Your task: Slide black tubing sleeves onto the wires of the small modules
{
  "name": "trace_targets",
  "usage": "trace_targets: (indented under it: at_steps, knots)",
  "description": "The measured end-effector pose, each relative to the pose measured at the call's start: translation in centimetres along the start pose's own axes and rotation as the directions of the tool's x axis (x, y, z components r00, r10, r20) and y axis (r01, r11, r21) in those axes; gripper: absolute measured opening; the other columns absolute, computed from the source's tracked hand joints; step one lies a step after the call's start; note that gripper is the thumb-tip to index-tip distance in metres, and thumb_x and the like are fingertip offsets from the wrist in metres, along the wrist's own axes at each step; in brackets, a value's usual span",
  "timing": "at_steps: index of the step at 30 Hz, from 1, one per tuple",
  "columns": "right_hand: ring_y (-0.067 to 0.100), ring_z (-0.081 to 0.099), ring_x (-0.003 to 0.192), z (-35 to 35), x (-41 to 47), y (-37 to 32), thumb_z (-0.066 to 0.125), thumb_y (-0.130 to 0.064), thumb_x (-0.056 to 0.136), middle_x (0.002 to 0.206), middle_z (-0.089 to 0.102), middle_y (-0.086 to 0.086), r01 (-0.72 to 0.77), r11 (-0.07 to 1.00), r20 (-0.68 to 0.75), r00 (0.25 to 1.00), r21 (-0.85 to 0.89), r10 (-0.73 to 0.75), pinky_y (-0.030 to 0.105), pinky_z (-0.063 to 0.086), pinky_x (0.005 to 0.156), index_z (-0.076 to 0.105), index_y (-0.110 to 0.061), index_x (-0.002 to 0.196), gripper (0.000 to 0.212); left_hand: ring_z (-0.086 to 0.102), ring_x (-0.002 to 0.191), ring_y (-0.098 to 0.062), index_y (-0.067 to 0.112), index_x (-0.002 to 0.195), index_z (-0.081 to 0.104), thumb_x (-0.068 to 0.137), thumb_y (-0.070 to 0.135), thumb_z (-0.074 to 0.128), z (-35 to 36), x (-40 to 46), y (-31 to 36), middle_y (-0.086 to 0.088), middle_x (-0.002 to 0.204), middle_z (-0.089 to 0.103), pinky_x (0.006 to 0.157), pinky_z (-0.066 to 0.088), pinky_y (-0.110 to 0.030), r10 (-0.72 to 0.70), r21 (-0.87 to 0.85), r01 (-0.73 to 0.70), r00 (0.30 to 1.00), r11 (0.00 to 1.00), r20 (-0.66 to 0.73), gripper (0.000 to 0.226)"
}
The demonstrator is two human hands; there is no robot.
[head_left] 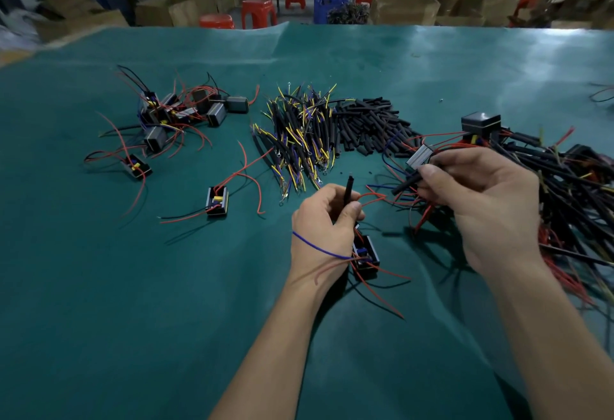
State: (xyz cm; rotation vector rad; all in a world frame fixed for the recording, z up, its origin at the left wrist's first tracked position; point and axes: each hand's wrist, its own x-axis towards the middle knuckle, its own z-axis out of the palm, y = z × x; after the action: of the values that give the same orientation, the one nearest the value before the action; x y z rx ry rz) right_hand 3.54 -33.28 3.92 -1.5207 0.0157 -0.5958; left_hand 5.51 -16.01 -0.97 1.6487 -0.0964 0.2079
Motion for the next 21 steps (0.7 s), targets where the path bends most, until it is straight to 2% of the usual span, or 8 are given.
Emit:
trace_targets:
  at_steps: [4, 9, 11, 16, 21]
  knots:
    - [0.022, 0.073, 0.068, 0.32, -0.10, 0.31, 0.082, -0.004, 0.083, 0.078, 0.077, 0.004, 0.040, 0.991, 0.008, 0.999, -0.126, -0.039, 0.038, 0.063, 0.073, 0.072, -0.012, 0.088, 0.014, 0.069, 0.066, -0.009, 0.024, 0.083, 0.068, 0.090, 0.001, 0.066, 0.08, -0.06, 0.02, 0.008, 0.066, 0.070, 0.068, 0.055, -0.020, -0.001, 0.003, 0.001, 1.000, 1.000, -0.003, 0.025]
    - [0.025, 0.075, 0.069, 0.07, -0.01, 0.21, 0.083, -0.019, 0.079, 0.078, 0.077, 0.002, 0.083, 0.985, -0.067, 0.993, -0.153, -0.094, 0.045, 0.064, 0.074, 0.073, -0.023, 0.083, 0.011, 0.067, 0.064, -0.008, 0.023, 0.084, 0.068, 0.090, 0.000, 0.066, 0.02, -0.04, 0.03, 0.007, 0.066, 0.070, 0.066, 0.054, -0.019, 0.001, 0.001, -0.001, 1.000, 1.000, 0.000, 0.024]
    - [0.024, 0.074, 0.067, 0.07, 0.04, 0.32, 0.083, -0.020, 0.078, 0.078, 0.077, 0.002, 0.075, 0.984, -0.056, 0.995, -0.162, -0.085, 0.048, 0.064, 0.073, 0.073, -0.022, 0.083, 0.011, 0.067, 0.064, -0.008, 0.022, 0.085, 0.068, 0.090, 0.000, 0.066, -0.01, -0.05, 0.11, 0.006, 0.067, 0.070, 0.066, 0.054, -0.019, 0.003, 0.006, -0.003, 1.000, 1.000, -0.001, 0.023]
    - [0.023, 0.074, 0.064, 0.46, -0.12, 0.59, 0.082, -0.020, 0.077, 0.075, 0.076, 0.003, 0.068, 0.974, -0.039, 0.996, -0.217, -0.079, 0.050, 0.064, 0.070, 0.071, -0.014, 0.085, 0.015, 0.069, 0.066, -0.010, 0.023, 0.084, 0.068, 0.089, 0.001, 0.066, -0.02, 0.02, 0.03, 0.007, 0.067, 0.071, 0.067, 0.055, -0.020, 0.006, 0.014, -0.006, 1.000, 1.000, -0.007, 0.023]
    - [0.025, 0.075, 0.066, 0.49, -0.28, 0.98, 0.084, -0.023, 0.076, 0.074, 0.076, 0.004, 0.034, 0.976, -0.029, 0.999, -0.216, -0.041, 0.047, 0.063, 0.071, 0.071, -0.017, 0.081, 0.015, 0.070, 0.068, -0.012, 0.023, 0.084, 0.068, 0.089, 0.001, 0.066, 0.03, 0.00, 0.01, 0.005, 0.068, 0.071, 0.068, 0.057, -0.023, -0.010, 0.008, 0.010, 1.000, 1.000, -0.009, 0.023]
